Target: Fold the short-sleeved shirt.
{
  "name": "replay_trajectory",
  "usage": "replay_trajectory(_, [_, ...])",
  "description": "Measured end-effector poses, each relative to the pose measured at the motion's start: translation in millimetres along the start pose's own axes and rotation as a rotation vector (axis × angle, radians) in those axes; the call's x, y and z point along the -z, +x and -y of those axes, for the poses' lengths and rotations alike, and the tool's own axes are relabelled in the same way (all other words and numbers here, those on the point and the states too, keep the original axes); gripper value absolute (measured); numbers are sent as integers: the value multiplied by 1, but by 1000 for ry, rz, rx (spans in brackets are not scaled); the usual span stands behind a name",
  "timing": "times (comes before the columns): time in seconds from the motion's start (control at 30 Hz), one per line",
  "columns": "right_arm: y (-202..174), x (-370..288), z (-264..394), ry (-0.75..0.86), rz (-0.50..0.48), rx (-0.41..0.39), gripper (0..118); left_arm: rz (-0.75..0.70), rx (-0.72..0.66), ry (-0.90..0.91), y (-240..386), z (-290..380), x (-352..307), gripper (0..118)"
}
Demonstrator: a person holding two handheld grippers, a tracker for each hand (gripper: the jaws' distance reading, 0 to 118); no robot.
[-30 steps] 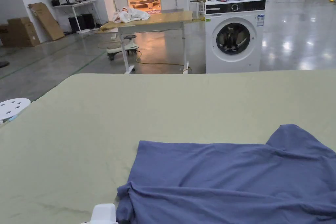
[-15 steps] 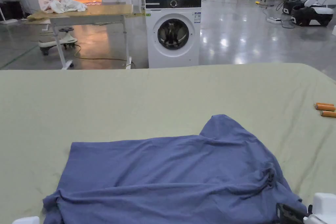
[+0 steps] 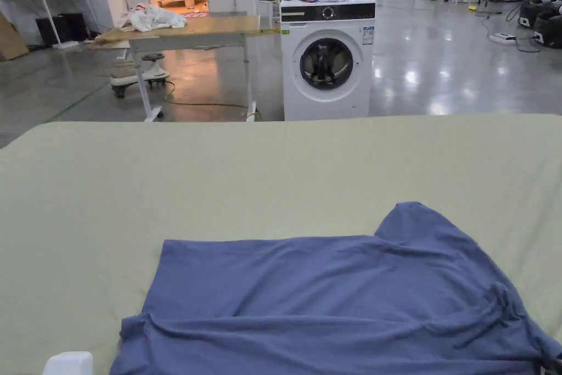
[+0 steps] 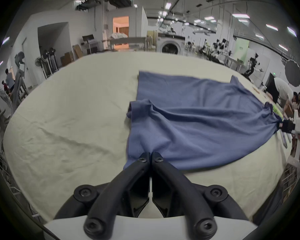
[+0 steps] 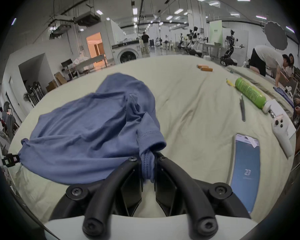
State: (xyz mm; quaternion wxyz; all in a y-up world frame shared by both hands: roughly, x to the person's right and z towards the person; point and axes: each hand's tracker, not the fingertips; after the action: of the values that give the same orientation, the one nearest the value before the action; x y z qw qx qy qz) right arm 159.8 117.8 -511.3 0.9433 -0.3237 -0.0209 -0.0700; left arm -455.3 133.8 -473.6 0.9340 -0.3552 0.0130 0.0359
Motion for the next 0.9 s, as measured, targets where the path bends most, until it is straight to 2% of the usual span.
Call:
replay_trajectory(0.07, [0, -19, 5, -4, -17, -3, 9, 31, -49, 34, -5, -1, -19, 0])
replay_trajectory(0.17, [4, -45, 18, -7, -11, -9, 9, -1, 14, 45, 0, 7, -47, 0])
replay_trajectory(0.3, [13, -84, 42, -15, -17, 48, 9, 13, 4, 11, -1, 35, -74, 0])
replay_trajectory(0.43, [12, -106, 62, -59, 11, 27, 9, 11, 14, -42, 0, 63, -88, 0])
replay_trajectory(0.53, [10, -111, 72, -55, 11, 16, 10, 40, 6, -15, -2, 75, -93, 0])
replay_trajectory(0.57, [9, -109, 72, -60, 13, 18, 16, 62, -7, 7, -4, 77, -94, 12])
replay_trajectory(0.6, [8, -107, 73, -72, 18, 16, 34, 61, 4, 27, -3, 78, -99, 33])
replay_trajectory(0.63, [6, -107, 74, -84, 38, 9, 44, 47, 35, 56, 0, 75, -104, 47])
replay_trajectory(0.7, [7, -111, 73, -57, 60, -16, 51, -3, 93, 128, 7, 72, -119, 61])
replay_trajectory(0.73, [7, -117, 72, -29, 35, -23, 56, -15, 105, 165, 9, 70, -127, 74])
replay_trajectory(0.83, [-1, -137, 64, 55, -55, -20, 57, 5, 73, 292, 18, 61, -152, 78])
replay_trajectory(0.9, [-13, -151, 58, 129, -106, -49, 57, 39, 51, 388, 27, 55, -168, 78])
